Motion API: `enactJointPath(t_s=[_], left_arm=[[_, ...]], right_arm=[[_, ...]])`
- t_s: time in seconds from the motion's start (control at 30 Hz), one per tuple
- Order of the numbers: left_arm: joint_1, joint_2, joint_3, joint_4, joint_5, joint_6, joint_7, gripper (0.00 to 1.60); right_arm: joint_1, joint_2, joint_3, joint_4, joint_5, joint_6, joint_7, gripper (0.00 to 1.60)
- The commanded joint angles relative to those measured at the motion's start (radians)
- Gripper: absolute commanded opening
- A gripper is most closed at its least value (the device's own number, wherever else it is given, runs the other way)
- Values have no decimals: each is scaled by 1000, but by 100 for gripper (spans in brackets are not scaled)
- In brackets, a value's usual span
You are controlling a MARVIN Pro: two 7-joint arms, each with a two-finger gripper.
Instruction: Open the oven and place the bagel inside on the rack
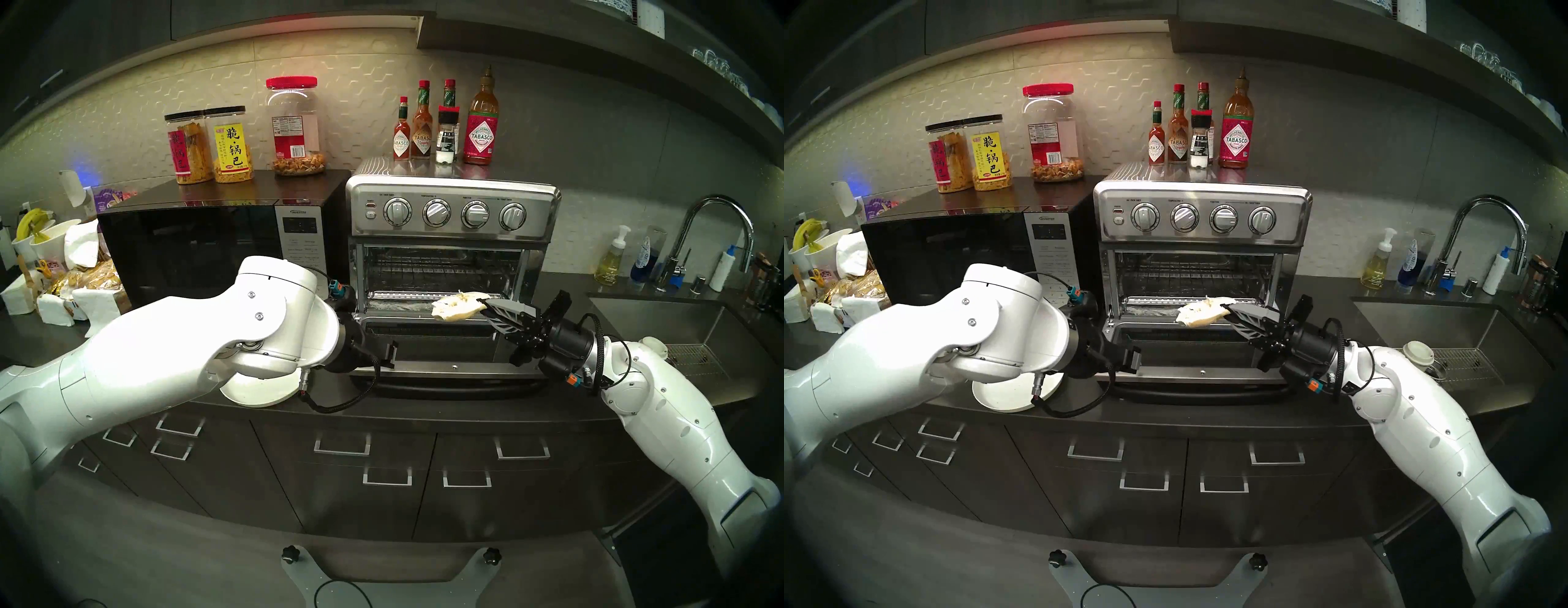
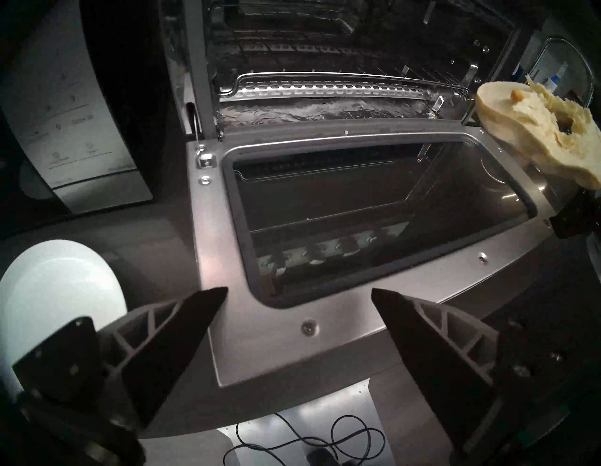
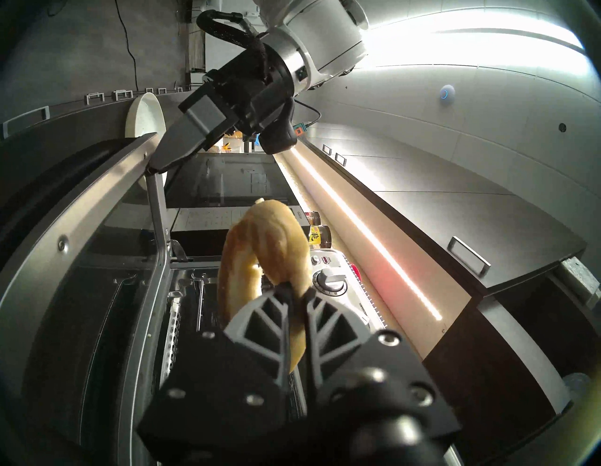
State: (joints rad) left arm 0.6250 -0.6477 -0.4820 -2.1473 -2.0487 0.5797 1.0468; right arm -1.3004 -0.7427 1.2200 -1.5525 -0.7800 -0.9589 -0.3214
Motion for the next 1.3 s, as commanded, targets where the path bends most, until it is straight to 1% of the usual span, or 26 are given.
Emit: enactJointPath(t_s=[0.0,0.13,0.27,0.4,0.43,0.47,0.53,0.57,0.6,0.63,0.67,0.7,0.73,0.8,0.83,0.87,0.9,0.93,0.97,1.0,1.03,1.07,1.1,1.13,1.17,1.27], left_arm=[[0,18,-12,-33,0,-13,-4,160],[1,25,-10,-43,2,-16,-5,160],[14,53,-7,-75,2,-27,-3,160],[35,109,-1,-106,-3,-34,1,160],[35,109,-1,-106,-3,-34,1,160],[43,140,-3,-122,-10,-36,6,160],[47,171,-3,-141,-8,-32,17,160],[58,178,-15,-146,-9,-29,29,160],[53,203,-9,-159,-7,-30,26,160],[73,186,-31,-155,-7,-19,67,160],[67,224,-27,-174,-11,-27,49,160],[71,239,-33,-186,-10,-26,65,160],[81,231,-46,-185,-13,-24,87,160],[86,260,-54,-206,-12,-29,97,160],[86,260,-54,-206,-12,-29,97,160],[99,281,-67,-221,-14,-33,111,160],[109,279,-73,-224,-7,-30,132,160],[109,279,-73,-224,-7,-30,132,160],[118,320,-79,-247,-5,-40,124,160],[122,337,-82,-256,1,-44,121,160],[130,335,-90,-258,6,-41,144,160],[130,335,-90,-258,6,-41,144,160],[134,350,-97,-265,5,-46,136,160],[142,369,-104,-277,14,-49,144,160],[142,369,-104,-277,14,-49,144,160],[159,416,-109,-296,24,-61,133,160]], right_arm=[[59,-33,0,-1,27,20,15,13],[83,-51,-7,8,28,32,29,13],[98,-65,-12,26,29,36,43,13],[101,-75,-12,45,24,32,49,12],[101,-75,-12,45,24,32,49,12],[100,-75,-10,48,24,31,50,13],[99,-77,-8,51,23,29,52,13],[98,-77,-8,52,23,29,52,13],[98,-78,-7,53,22,29,52,13],[98,-79,-6,55,22,29,51,13],[98,-80,-6,56,22,29,50,13],[98,-80,-5,57,21,29,49,12],[98,-81,-4,57,21,29,49,11],[97,-81,-3,56,21,28,49,10],[97,-81,-3,56,21,28,49,10],[97,-81,-2,54,22,28,49,10],[98,-83,-2,56,20,28,49,9],[98,-83,-2,56,20,28,49,9],[99,-86,-2,58,18,27,49,8],[99,-87,-1,59,17,27,49,8],[99,-88,-1,59,16,27,49,8],[99,-88,-1,59,16,27,49,8],[99,-89,-1,59,15,26,49,9],[99,-90,0,59,13,27,49,9],[99,-90,0,59,13,27,49,9],[99,-92,2,62,10,26,48,8]])
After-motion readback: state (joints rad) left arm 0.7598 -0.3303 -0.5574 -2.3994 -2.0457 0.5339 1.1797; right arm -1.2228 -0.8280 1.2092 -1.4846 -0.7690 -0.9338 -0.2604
